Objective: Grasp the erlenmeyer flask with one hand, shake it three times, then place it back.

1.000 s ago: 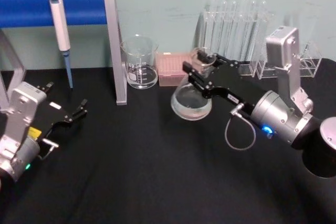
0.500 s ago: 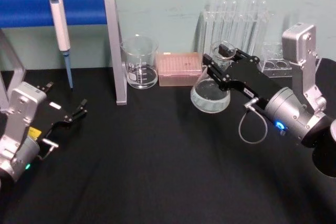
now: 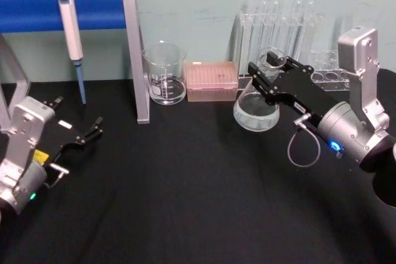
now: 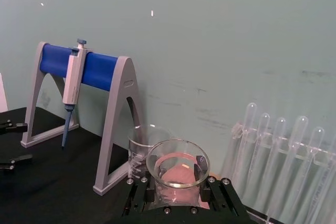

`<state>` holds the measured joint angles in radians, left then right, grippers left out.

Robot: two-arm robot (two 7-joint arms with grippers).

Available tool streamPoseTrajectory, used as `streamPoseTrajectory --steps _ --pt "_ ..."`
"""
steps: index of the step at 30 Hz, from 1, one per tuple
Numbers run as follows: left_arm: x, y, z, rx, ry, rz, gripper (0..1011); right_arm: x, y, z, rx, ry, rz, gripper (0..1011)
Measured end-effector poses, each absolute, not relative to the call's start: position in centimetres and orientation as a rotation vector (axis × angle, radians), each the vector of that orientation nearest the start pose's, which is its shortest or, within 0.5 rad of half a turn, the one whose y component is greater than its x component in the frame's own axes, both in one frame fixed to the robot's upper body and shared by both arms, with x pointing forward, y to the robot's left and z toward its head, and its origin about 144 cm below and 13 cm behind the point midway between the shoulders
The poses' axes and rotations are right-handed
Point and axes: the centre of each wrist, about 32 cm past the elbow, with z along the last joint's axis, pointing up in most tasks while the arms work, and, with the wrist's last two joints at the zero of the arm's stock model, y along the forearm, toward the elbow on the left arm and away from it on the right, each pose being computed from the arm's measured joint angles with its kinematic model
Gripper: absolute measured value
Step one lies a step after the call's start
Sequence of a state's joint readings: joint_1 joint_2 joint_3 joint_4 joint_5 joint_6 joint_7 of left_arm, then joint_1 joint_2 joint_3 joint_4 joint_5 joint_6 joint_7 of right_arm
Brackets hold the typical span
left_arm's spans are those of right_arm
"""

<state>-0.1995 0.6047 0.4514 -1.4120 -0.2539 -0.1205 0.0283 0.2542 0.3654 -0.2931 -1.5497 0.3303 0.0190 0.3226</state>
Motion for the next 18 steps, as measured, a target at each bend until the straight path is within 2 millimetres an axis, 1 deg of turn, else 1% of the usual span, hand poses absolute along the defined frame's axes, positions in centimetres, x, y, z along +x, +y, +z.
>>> streamPoseTrajectory --steps 8,18 --pt "48.9 31.0 114.0 0.304 -0.285 1.248 1001 51.6 -24.2 121.1 0.011 -0.137 -0.949 449" --pt "48.9 31.0 114.0 0.304 -0.285 1.248 1001 51.5 -22.5 121.2 0.017 -0.129 -0.855 449"
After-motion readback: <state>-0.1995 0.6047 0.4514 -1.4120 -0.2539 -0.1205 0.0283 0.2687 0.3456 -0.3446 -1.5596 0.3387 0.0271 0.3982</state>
